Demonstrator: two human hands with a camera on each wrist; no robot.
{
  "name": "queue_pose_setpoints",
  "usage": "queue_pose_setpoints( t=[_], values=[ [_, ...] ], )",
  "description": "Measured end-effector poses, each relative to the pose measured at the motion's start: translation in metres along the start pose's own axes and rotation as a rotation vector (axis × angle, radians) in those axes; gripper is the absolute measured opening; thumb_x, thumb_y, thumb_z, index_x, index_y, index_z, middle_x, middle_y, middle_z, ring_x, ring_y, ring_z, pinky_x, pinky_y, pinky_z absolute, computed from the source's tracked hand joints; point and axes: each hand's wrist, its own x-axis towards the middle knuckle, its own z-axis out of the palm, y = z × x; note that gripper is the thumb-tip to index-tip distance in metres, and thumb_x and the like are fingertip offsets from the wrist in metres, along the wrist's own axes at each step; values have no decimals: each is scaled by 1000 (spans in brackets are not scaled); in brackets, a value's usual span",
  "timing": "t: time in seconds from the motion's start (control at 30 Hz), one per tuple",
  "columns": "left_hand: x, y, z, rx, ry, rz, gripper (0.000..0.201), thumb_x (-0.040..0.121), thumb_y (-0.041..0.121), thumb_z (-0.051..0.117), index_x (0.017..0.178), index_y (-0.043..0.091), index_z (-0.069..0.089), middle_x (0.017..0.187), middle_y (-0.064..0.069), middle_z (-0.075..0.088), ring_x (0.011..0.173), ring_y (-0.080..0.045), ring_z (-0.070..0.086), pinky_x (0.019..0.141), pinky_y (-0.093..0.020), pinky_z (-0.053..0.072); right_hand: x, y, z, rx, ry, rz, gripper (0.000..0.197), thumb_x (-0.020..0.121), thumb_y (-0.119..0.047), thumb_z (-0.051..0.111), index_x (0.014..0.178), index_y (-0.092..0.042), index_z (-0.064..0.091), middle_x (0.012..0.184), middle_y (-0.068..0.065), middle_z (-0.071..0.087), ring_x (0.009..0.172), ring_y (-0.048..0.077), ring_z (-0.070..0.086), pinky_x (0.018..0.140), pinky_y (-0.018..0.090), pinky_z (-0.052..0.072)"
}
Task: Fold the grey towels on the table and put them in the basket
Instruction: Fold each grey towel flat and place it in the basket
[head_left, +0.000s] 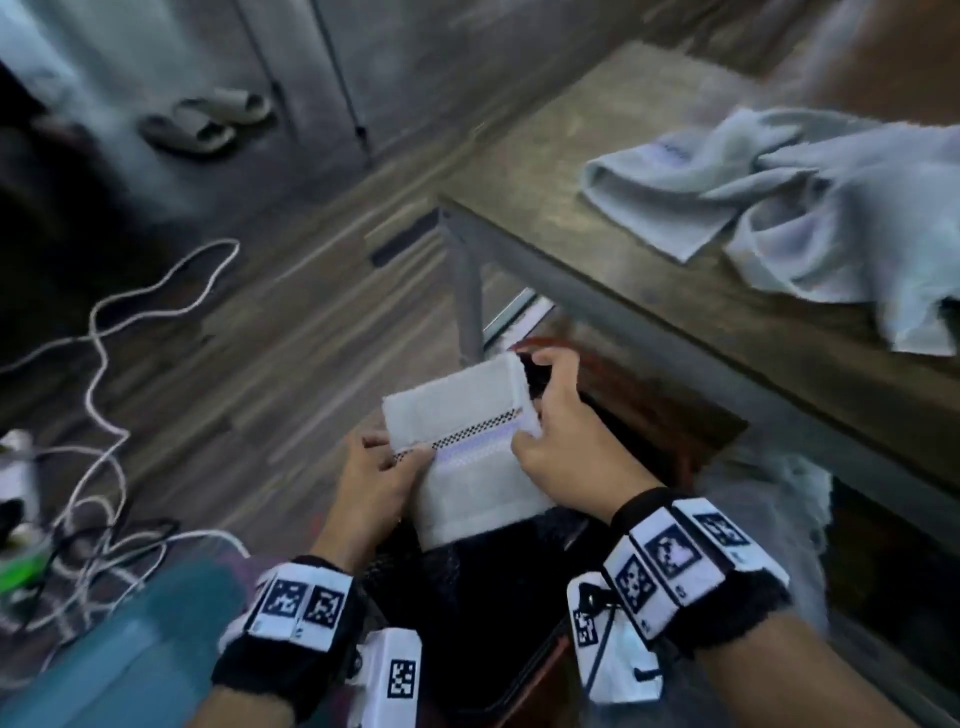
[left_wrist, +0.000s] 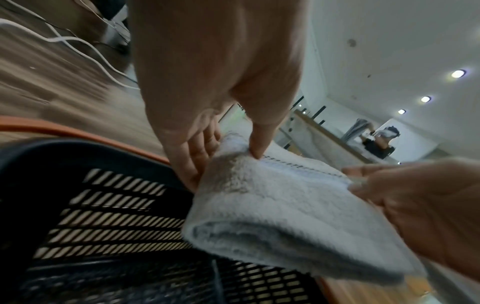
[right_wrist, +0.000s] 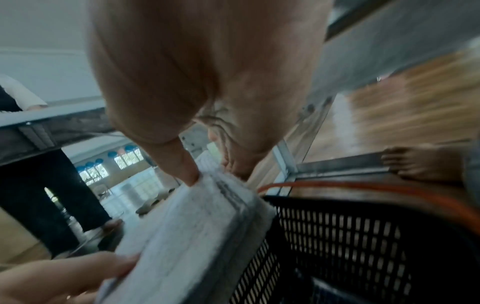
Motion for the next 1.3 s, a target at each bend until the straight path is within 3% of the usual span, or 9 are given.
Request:
queue_pose_setpoints(
  t=[0.13,0.3,0.43,0.6,0.7,0.87,1.13,1.23,1.3],
  values=[
    [9,-44,-6,130,-12,-107,42,79,13,73,97,23,37,84,-6,59,67,-18,54,64,-35,46,28,8,39,-124,-178,125,45,88,-1,49,118,-21,22,81,5,49,61,18,46,51,29,27],
    [19,-77,6,304,21,-292,19,76,8,61,78,23,49,82,-6,60,73,-25,52,71,-34,44,46,22,71,-200,-330,309,59,91,-3,49,142,-8,19,125,21,52,105,33,55,80,34,38],
    [22,-96,12,426,62,-401,18,76,3,54,80,20,51,99,-13,65,82,-29,57,72,-29,44,49,43,81,-205,-395,349,49,92,-1,45,136,-13,27,104,8,50,87,25,52,72,31,38],
    [31,-113,27,691,53,-547,29,87,16,62,113,3,64,121,-20,65,110,-36,62,82,-30,47,45,58,83,-233,-416,329,61,92,3,46,148,-18,37,143,10,50,130,29,49,103,34,42],
    [40,-121,38,793,-98,-596,35,93,20,59,118,-5,62,122,-20,65,111,-34,63,76,-30,47,45,66,80,-226,-385,307,54,93,0,49,144,-16,44,141,10,53,127,28,52,105,34,43],
    [45,-131,39,787,-201,-561,37,96,16,54,127,-3,60,131,-21,60,123,-34,56,97,-34,45,42,73,79,-213,-332,289,42,98,-9,49,139,-17,50,136,10,57,119,27,55,98,33,45],
    [38,-138,41,578,-247,-719,39,81,26,59,107,-3,64,107,-25,69,98,-40,69,88,-50,57,39,78,79,-204,-298,262,32,100,-19,51,132,-16,55,129,10,62,116,28,58,98,35,47],
    [40,-133,44,640,-245,-724,34,79,39,61,90,7,56,83,-10,64,75,-28,65,66,-33,54,37,77,78,-128,-269,243,30,100,-18,51,130,-17,55,131,7,61,119,25,56,99,35,45],
    [39,-118,42,679,-261,-639,34,90,38,58,103,7,56,89,-9,63,79,-26,62,62,-26,45,37,69,75,-13,-202,193,27,101,-18,52,127,-17,56,130,3,61,121,21,56,100,33,44]
  ],
)
